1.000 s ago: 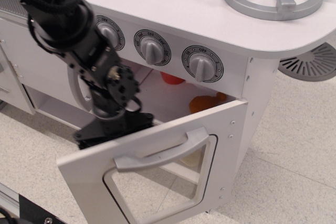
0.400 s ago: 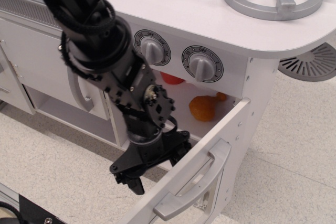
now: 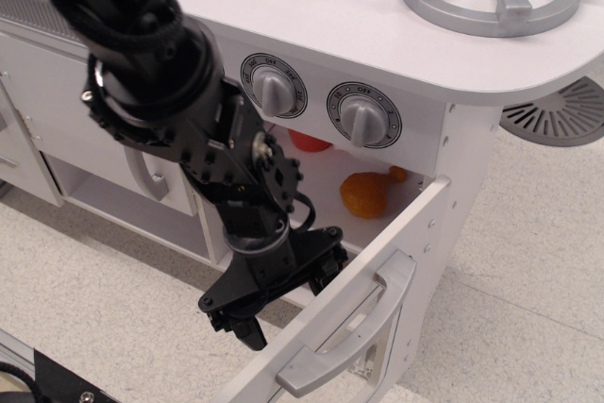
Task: Open oven
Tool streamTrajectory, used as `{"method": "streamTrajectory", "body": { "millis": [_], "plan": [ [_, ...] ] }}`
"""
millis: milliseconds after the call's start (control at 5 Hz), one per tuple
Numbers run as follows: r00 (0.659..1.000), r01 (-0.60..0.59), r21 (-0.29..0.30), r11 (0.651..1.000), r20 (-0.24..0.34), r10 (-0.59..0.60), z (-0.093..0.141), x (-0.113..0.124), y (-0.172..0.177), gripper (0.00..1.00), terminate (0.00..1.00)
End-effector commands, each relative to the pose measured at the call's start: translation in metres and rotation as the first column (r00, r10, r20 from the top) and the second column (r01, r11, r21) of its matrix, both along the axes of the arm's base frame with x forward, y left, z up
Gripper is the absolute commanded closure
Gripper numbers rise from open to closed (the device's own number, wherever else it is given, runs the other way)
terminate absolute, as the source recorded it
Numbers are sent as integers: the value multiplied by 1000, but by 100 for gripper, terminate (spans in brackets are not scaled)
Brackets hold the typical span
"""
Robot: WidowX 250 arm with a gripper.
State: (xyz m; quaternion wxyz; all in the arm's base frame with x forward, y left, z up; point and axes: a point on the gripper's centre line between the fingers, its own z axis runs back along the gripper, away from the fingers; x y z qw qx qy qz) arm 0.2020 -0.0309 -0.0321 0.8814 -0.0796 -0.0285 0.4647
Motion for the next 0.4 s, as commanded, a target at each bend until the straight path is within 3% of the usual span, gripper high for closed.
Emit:
{"method": "streamTrajectory", "body": {
  "millis": [0,200],
  "plan": [
    [999,27,-2,1000,25,-27,9,-5,1,0,0],
    [999,27,-2,1000,25,-27,9,-5,1,0,100]
  ]
}}
